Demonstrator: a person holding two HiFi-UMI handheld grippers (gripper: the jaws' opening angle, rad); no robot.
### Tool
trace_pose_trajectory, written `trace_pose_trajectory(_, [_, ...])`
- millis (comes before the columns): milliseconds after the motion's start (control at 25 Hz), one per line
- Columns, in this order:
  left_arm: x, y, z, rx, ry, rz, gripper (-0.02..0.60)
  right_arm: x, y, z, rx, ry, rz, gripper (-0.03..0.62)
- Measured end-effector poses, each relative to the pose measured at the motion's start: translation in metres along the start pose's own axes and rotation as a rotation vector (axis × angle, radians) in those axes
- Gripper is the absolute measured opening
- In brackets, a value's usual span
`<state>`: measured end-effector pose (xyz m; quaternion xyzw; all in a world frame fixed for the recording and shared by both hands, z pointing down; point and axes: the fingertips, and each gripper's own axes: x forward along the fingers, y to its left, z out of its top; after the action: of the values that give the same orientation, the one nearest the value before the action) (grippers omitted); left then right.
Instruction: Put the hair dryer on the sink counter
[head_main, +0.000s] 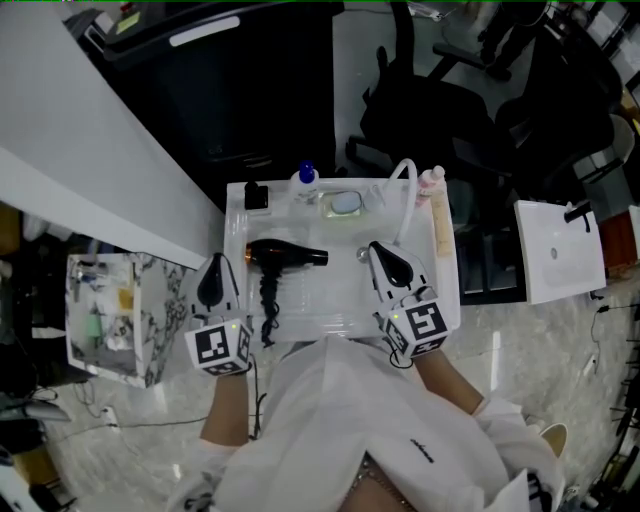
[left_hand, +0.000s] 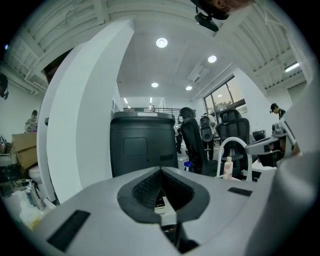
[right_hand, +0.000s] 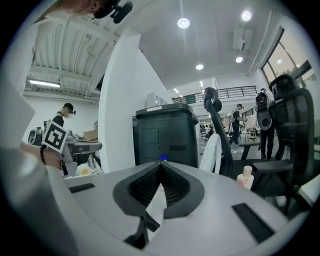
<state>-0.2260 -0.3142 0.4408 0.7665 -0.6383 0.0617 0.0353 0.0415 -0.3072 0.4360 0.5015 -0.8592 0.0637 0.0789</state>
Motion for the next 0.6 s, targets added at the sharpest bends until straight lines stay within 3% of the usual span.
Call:
trace_pose_trajectory(400, [0.000, -0.004, -0.015, -0.011, 0.043, 0.002, 0.029, -0.006, -0.009, -0.007, 0.031, 0.003, -0.035, 0.017])
trace_pose_trajectory(600, [0.001, -0.007, -0.014, 0.024, 0.043, -0.003, 0.029, -0.007, -0.008, -0.004, 0.027, -0.009, -0.042, 0.017])
